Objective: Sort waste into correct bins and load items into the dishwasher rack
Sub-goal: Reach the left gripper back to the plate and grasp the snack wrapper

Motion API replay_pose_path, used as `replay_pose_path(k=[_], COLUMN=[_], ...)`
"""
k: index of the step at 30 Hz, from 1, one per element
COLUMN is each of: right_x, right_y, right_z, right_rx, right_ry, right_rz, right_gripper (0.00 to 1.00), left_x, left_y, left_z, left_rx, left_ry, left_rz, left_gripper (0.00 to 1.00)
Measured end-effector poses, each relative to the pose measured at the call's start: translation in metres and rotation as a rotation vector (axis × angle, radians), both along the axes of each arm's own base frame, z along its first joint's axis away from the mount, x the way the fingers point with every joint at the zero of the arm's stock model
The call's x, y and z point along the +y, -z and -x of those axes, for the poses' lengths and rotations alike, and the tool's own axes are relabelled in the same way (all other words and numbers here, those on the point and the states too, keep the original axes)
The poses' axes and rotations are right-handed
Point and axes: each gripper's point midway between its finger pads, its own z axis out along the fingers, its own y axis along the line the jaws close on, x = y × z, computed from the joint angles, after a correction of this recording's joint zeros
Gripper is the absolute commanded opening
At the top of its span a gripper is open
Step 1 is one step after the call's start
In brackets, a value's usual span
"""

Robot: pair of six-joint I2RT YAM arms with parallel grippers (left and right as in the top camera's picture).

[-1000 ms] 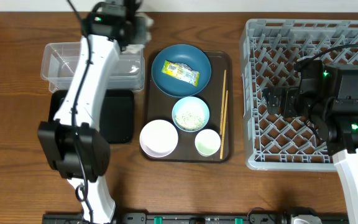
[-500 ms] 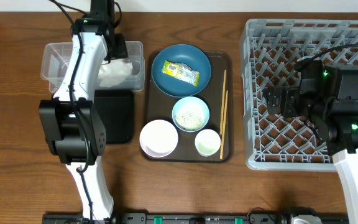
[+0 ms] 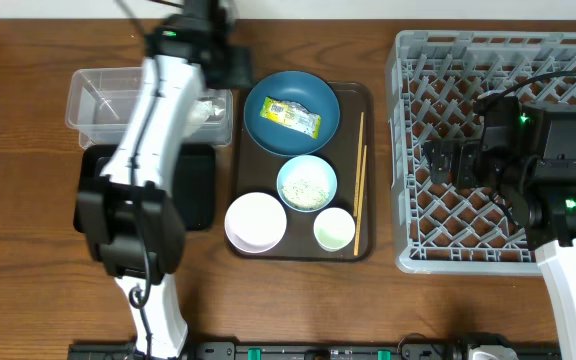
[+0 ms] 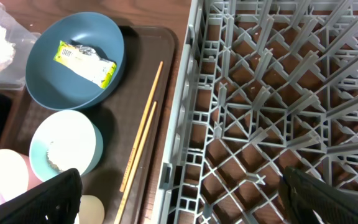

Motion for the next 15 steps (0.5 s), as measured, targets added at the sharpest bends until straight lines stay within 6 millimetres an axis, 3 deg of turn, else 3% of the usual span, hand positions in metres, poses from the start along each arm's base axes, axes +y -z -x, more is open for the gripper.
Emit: replay_pose_path(k=[3,5,9,15], right_x=[0.000,0.000,0.000,0.000], right_y=[0.001,0.003,0.004,0.006], right_z=[0.002,0.003,0.005,0.007], right_rx=[0.009,0.017,0.028,0.039], right_ry=[0.000,0.000,0.000,0.000], right_rz=[0.000,0.000,0.000,0.001], right_gripper=[0.99,0.99,0.99,0.99], left_x=[-0.040,-0.055,-0.066,-0.069], left_y=[0.006,0.013,0.042,0.113], left_z=[0.012,0.017,0.008,-0.009], left_rx=[0.020,0.033,0.043,0.096], left_ry=[-0.002,-0.034,-0.136,-0.234], left_rz=[0.000,-0.016,-0.035,-0.044], left_gripper=[0.68,0.69,0.72,0.76])
